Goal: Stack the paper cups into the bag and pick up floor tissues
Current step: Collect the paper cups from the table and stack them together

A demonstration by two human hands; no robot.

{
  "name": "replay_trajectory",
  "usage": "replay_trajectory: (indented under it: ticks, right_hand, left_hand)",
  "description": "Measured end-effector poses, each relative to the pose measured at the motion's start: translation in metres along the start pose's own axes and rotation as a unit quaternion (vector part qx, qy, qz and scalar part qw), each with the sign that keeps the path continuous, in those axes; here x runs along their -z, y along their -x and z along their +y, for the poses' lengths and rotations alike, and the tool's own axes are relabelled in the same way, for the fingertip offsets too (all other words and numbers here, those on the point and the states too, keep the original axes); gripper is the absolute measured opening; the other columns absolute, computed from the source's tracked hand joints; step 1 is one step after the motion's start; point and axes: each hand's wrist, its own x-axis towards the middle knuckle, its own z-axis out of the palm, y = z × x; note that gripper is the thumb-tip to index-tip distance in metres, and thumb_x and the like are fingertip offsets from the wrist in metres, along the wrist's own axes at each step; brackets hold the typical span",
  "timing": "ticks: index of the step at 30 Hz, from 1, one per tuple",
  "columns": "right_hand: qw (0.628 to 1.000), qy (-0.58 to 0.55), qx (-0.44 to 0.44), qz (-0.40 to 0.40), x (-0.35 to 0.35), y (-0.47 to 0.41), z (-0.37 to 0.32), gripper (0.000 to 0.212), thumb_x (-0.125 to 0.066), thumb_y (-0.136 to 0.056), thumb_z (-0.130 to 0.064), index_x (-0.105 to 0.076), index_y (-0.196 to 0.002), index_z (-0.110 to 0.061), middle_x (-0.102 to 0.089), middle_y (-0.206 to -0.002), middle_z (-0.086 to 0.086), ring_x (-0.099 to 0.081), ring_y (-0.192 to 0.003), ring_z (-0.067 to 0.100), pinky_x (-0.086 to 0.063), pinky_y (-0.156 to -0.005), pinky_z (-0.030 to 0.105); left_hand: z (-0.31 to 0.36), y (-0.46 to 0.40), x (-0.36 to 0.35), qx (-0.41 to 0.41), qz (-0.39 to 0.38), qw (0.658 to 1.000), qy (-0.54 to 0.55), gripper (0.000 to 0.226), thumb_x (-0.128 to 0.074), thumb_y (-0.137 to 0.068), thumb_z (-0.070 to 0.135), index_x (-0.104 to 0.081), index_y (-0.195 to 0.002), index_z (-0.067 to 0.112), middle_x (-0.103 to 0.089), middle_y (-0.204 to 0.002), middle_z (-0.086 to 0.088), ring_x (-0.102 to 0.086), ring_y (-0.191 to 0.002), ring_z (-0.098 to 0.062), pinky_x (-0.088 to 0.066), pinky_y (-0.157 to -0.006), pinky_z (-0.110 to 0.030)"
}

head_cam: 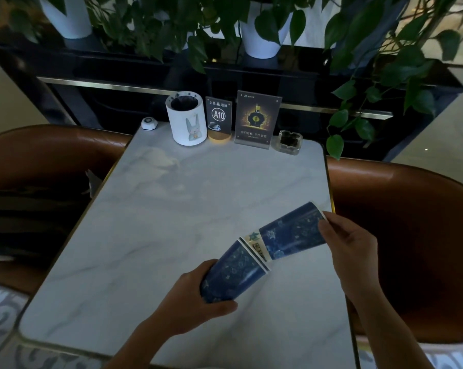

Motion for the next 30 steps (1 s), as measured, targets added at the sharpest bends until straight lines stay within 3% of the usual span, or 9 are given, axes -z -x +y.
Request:
replay_trajectory:
  ticks: [3, 8, 18, 24, 26, 30]
  right_hand:
    - [1.0, -0.012, -0.014, -0.012, -0.001, 0.002, 0.003, 0.018, -0.066, -0.087, -0.009, -0.073, -0.102, -0.016, -0.075, -0.086, -0.01, -0.071, -0.079, 0.004, -0.054, -0.064, 0.011]
    - [0.999, 0.005, -0.007, -0.043, -0.006, 0.008, 0.003, 0.017, -0.065, -0.088, -0.008, -0.072, -0.102, -0.014, -0.074, -0.088, -0.006, -0.07, -0.078, 0.0, -0.052, -0.059, 0.01]
    - [0.995, 0.047, 0.004, -0.092, -0.019, 0.022, 0.008, 0.018, -0.065, -0.089, -0.012, -0.073, -0.105, -0.015, -0.076, -0.091, -0.004, -0.07, -0.082, 0.002, -0.053, -0.062, 0.011]
    - [0.991, 0.042, 0.011, -0.13, -0.022, 0.03, 0.006, 0.017, -0.064, -0.088, -0.011, -0.071, -0.099, -0.023, -0.074, -0.083, -0.02, -0.07, -0.081, -0.001, -0.054, -0.062, 0.011]
    - [0.989, 0.037, 0.009, -0.141, -0.023, 0.031, 0.007, 0.016, -0.063, -0.089, -0.012, -0.07, -0.098, -0.023, -0.074, -0.082, -0.017, -0.07, -0.083, 0.001, -0.054, -0.062, 0.012]
    - [0.994, -0.019, 0.009, -0.108, -0.018, 0.02, 0.008, 0.02, -0.051, -0.096, -0.013, -0.071, -0.101, -0.016, -0.076, -0.092, -0.001, -0.072, -0.087, 0.017, -0.058, -0.076, 0.03]
  left_hand:
    - [0.002, 0.001, -0.003, -0.003, 0.006, 1.0, -0.003, 0.069, -0.086, -0.055, 0.055, -0.054, -0.115, 0.043, -0.072, -0.095, 0.019, -0.069, -0.081, 0.002, -0.057, -0.07, -0.02]
    - [0.004, 0.004, -0.006, -0.014, 0.009, 1.0, -0.007, 0.07, -0.086, -0.055, 0.055, -0.055, -0.117, 0.04, -0.073, -0.096, 0.019, -0.069, -0.082, 0.001, -0.059, -0.075, -0.029]
    - [0.01, 0.009, -0.01, -0.031, 0.002, 0.999, -0.009, 0.071, -0.085, -0.057, 0.056, -0.055, -0.119, 0.039, -0.073, -0.097, 0.018, -0.069, -0.084, 0.002, -0.058, -0.074, -0.024]
    - [0.013, 0.011, -0.01, -0.034, -0.005, 0.999, -0.01, 0.069, -0.085, -0.058, 0.055, -0.056, -0.118, 0.038, -0.073, -0.097, 0.018, -0.069, -0.084, 0.002, -0.057, -0.073, -0.022]
    - [0.013, 0.011, -0.01, -0.035, -0.004, 0.999, -0.008, 0.068, -0.085, -0.058, 0.055, -0.056, -0.118, 0.038, -0.073, -0.096, 0.017, -0.069, -0.083, 0.002, -0.057, -0.073, -0.022]
    - [0.013, 0.012, -0.011, -0.033, -0.005, 0.999, 0.003, 0.068, -0.087, -0.058, 0.053, -0.056, -0.116, 0.039, -0.073, -0.096, 0.017, -0.069, -0.083, 0.003, -0.058, -0.073, -0.023]
